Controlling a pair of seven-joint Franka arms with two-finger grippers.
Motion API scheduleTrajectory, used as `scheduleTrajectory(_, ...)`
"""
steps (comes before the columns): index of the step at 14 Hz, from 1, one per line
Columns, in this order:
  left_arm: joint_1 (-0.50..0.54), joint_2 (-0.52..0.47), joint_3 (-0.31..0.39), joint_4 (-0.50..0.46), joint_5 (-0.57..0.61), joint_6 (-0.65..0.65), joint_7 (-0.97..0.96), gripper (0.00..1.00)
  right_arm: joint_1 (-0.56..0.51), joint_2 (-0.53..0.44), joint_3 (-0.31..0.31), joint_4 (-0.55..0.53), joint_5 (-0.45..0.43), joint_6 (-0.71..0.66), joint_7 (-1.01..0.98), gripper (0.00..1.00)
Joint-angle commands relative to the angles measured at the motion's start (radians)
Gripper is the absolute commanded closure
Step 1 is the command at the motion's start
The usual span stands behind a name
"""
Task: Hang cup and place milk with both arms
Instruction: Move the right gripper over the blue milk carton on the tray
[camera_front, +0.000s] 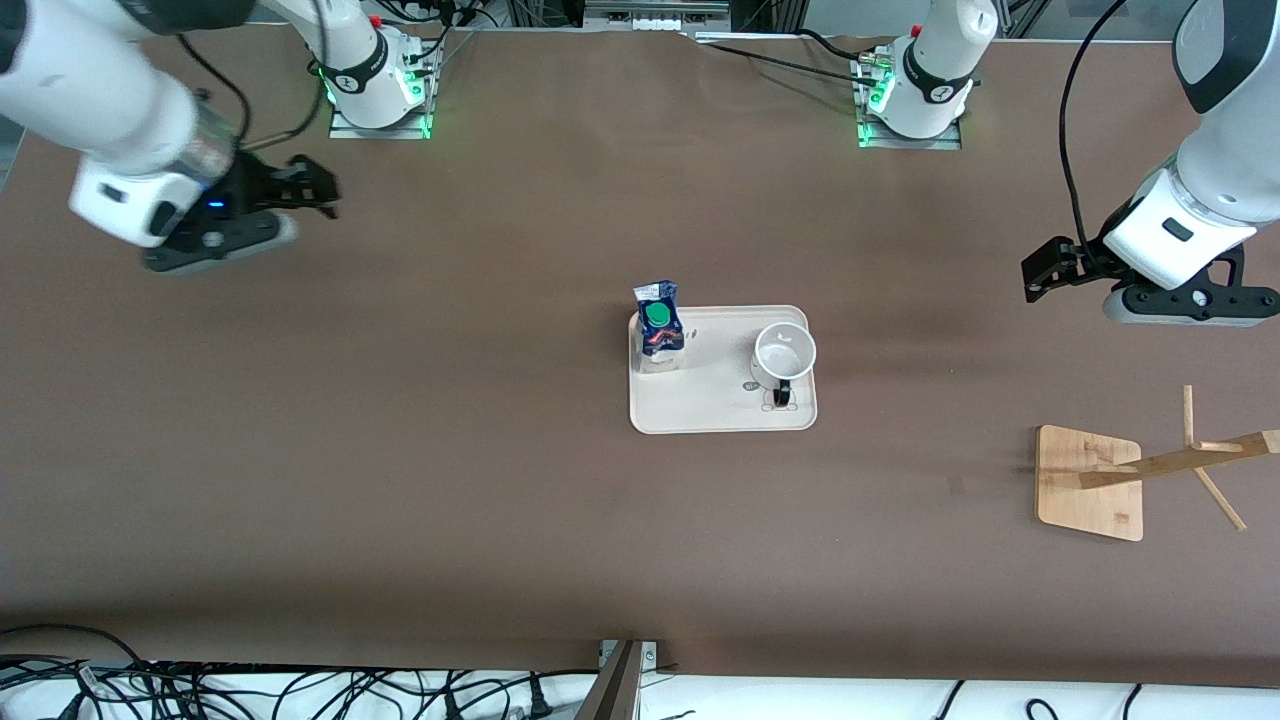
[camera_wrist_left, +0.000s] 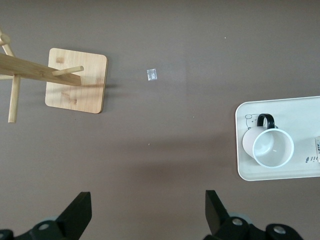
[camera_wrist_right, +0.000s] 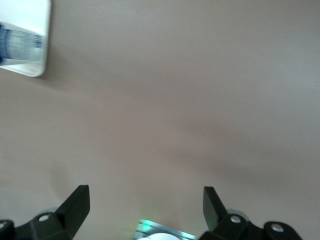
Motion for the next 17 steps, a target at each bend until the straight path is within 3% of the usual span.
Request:
scheduleTrajectory(1, 0.001, 0.01, -0.001, 0.025, -0.01, -0.02, 0.006, 0.0, 0.076, 0.178, -0.006, 0.183, 0.121, -0.023, 0.096, 0.0)
scheduleTrajectory(5, 0.001, 0.01, -0.001, 0.025, -0.01, -0.019, 0.006, 0.0, 0.26, 0.396, -0.009, 0.398, 0.149, 0.104, 0.319, 0.0)
scheduleTrajectory(11, 0.001, 0.01, -0.001, 0.025, -0.01, -0.02, 0.006, 0.0, 0.417, 0.571, -0.012, 0.412, 0.115, 0.408, 0.383, 0.0)
scheduleTrajectory(17, 0.002, 0.01, -0.001, 0.025, -0.01, -0.02, 0.008, 0.0, 0.494, 0.611, -0.01, 0.403, 0.003, 0.429, 0.493, 0.0)
